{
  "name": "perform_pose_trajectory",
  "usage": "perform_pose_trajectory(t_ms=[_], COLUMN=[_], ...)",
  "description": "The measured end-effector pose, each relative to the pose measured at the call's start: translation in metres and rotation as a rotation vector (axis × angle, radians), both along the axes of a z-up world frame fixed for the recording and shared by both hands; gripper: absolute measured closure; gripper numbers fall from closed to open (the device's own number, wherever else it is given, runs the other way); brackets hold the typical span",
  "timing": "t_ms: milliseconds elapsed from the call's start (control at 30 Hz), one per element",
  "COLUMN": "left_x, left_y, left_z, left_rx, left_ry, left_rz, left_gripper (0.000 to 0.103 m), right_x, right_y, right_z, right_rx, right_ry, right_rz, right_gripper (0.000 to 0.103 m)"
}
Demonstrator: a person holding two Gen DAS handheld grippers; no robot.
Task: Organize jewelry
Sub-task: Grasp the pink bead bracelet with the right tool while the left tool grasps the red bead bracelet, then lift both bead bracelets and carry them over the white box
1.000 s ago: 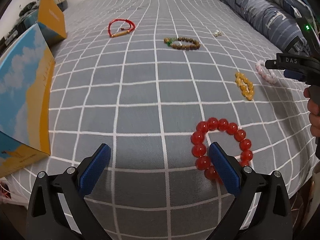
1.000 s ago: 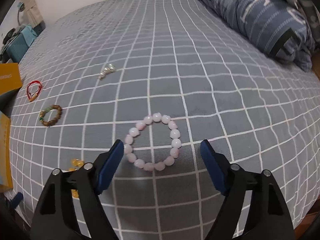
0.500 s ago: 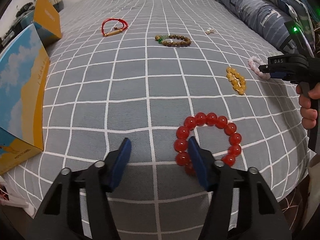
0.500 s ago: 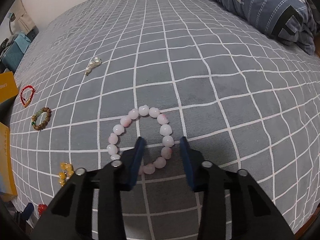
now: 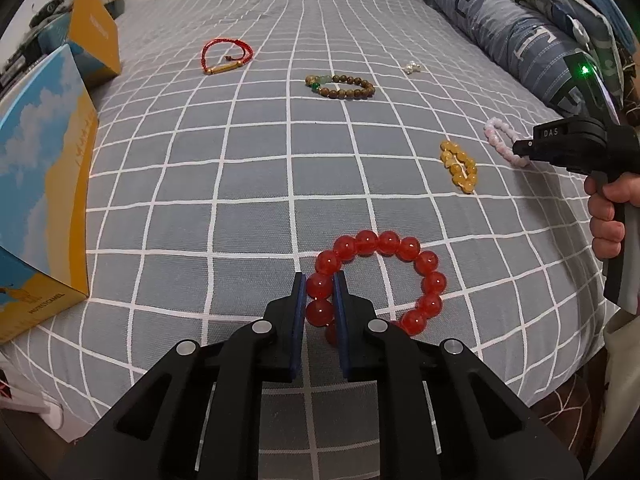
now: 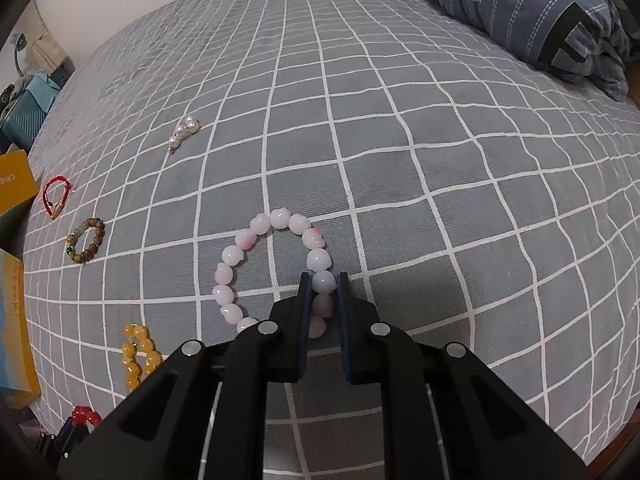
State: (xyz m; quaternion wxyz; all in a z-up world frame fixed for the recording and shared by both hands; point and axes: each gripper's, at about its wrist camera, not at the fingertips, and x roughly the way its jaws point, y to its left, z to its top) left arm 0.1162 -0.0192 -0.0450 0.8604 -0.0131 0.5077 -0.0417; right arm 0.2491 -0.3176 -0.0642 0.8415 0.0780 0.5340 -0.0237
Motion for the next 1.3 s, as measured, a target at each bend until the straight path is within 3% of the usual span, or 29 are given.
perform_pose_trajectory(t_ms=[700, 1000, 1300], left_x=[-0.004, 0.001, 0.004], left_y=[0.006, 0.011, 0.013], left_z=[0.025, 0.051, 0.060], left_rx=[-0.046, -0.034, -0.024], left_ry=[-0.032, -0.081, -0.095], left_rz=[-0.018, -0.020, -0.019], left_gripper=[0.090, 0.090, 0.090], right_x=[-0.024, -0.041, -0.052], right_y=[0.002, 0.010, 0.010], right_z=[0.041, 0.067, 0.079], right_rx=[0.029, 0.008, -0.020], right_ry=[-0.112, -0.175, -0.197], right_rz=[0.037, 0.066, 0.063], right_gripper=[0.091, 0.091, 0.091])
